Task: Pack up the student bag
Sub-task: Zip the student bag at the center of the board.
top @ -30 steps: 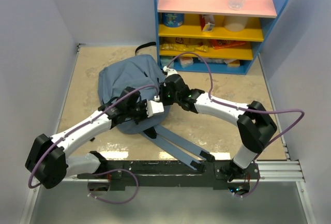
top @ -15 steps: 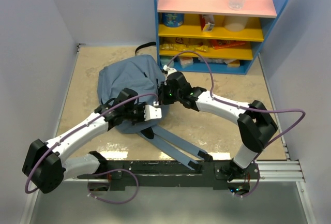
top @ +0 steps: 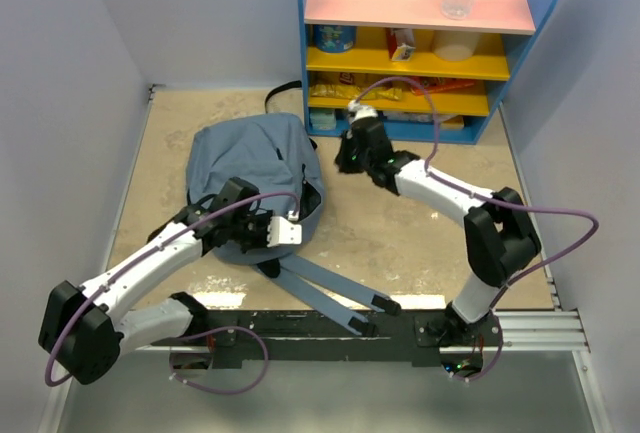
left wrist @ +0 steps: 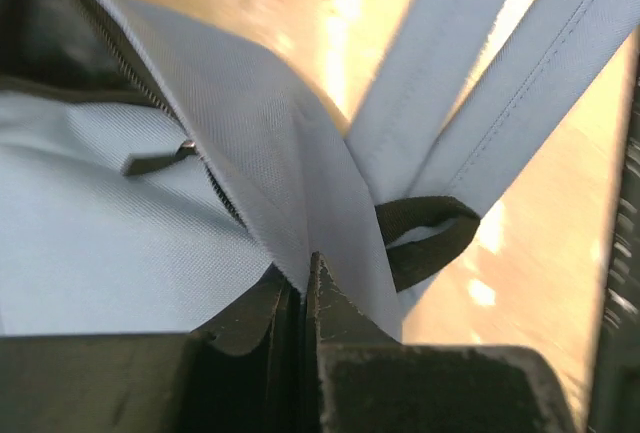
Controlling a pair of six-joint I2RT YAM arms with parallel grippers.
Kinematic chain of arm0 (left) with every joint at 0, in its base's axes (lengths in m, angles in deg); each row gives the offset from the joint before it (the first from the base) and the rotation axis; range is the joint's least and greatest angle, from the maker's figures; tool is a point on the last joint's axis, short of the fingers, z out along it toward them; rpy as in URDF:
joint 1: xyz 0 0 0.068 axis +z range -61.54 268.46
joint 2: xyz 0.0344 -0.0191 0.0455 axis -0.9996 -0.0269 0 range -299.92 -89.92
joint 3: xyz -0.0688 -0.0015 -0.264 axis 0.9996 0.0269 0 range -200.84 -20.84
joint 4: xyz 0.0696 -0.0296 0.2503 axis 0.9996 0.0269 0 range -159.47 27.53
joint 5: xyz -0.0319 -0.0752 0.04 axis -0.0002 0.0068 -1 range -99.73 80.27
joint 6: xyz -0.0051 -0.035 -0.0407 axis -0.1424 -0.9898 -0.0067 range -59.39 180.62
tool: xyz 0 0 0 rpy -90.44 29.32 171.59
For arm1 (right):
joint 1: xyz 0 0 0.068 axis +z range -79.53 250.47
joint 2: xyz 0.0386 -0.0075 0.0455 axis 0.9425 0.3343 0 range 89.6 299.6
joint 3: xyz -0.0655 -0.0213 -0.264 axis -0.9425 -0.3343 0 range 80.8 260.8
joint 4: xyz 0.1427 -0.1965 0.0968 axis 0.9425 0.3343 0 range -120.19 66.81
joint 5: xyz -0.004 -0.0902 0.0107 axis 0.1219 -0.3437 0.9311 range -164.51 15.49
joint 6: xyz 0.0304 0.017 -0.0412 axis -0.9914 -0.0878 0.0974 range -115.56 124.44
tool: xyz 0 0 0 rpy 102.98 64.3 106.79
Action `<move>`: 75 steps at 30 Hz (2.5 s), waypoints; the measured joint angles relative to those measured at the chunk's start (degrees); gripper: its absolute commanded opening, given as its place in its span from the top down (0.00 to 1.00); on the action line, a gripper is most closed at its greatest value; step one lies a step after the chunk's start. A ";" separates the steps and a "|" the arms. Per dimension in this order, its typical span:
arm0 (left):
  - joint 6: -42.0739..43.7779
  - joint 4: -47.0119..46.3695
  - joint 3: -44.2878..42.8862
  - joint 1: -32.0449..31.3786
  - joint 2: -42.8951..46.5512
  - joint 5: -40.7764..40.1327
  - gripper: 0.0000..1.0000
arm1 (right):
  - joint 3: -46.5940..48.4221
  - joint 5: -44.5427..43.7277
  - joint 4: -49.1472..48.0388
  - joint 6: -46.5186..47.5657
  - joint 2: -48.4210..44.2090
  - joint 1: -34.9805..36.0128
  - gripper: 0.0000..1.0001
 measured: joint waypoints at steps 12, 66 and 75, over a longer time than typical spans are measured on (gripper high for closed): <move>3.65 13.46 0.37 0.55 2.82 4.00 0.70 | 2.47 -11.89 -3.89 6.27 0.81 -7.21 0.88; 8.46 33.18 -21.33 26.01 -14.97 19.04 0.00 | -20.09 -13.60 -14.80 -11.54 -11.19 25.27 0.46; 7.98 32.87 -21.31 26.01 -14.21 17.46 0.00 | -20.09 -12.92 -14.62 -12.61 -5.92 25.35 0.51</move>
